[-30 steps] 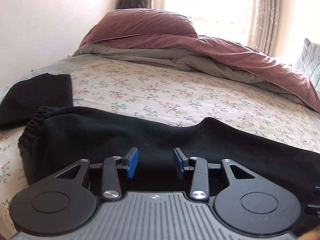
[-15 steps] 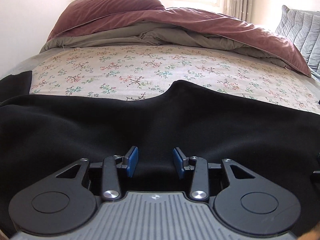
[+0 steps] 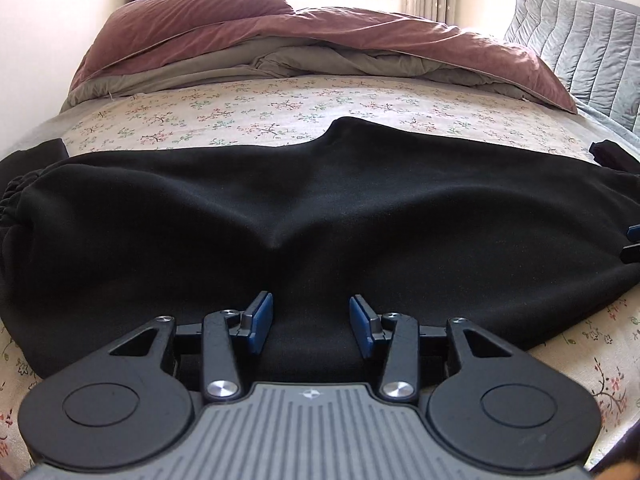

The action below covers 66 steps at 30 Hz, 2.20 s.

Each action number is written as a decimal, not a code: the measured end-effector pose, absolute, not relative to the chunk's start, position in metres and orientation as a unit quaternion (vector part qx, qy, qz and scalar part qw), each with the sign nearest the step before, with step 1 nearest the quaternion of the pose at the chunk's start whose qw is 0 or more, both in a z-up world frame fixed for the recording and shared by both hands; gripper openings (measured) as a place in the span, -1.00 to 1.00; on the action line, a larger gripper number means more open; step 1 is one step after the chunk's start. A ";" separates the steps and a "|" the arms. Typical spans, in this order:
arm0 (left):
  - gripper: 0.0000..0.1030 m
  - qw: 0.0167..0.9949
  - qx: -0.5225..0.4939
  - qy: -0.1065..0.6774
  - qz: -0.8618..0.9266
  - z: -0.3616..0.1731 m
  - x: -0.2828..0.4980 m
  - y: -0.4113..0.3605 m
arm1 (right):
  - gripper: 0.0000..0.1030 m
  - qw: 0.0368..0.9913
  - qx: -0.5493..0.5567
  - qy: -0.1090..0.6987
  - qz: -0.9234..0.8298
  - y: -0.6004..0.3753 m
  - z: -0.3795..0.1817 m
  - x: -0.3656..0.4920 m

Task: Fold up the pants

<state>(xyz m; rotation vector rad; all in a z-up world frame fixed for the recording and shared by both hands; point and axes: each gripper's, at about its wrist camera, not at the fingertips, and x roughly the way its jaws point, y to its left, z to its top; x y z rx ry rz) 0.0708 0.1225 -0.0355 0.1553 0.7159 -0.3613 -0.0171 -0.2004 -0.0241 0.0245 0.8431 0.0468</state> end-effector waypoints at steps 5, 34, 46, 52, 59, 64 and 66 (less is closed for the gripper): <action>0.07 0.916 0.035 0.349 -0.196 -0.026 0.077 0.116 | 0.26 0.915 0.031 0.401 -0.017 -0.221 -0.014 -0.028; 0.84 0.879 -0.004 0.409 -0.244 -0.021 0.084 -0.002 | 0.58 0.828 0.343 0.381 -0.225 -0.375 -0.034 -0.085; 0.85 0.869 -0.031 0.424 -0.253 -0.024 0.088 0.004 | -0.68 0.847 0.308 0.339 -0.269 -0.363 -0.021 -0.075; 0.85 0.859 -0.061 0.430 -0.273 -0.022 0.090 0.004 | -0.76 0.909 0.170 0.293 -0.245 -0.314 0.022 -0.051; 0.83 0.839 -0.135 0.416 -0.323 -0.022 0.097 0.008 | -0.77 0.946 0.091 0.277 -0.144 -0.248 0.045 -0.014; 0.78 0.808 -0.225 0.421 -0.346 -0.032 0.109 0.013 | -0.78 0.954 0.030 0.293 -0.053 -0.190 0.042 0.006; 0.77 0.790 -0.267 0.429 -0.347 -0.038 0.114 0.016 | -0.78 0.950 0.006 0.312 -0.019 -0.167 0.034 0.013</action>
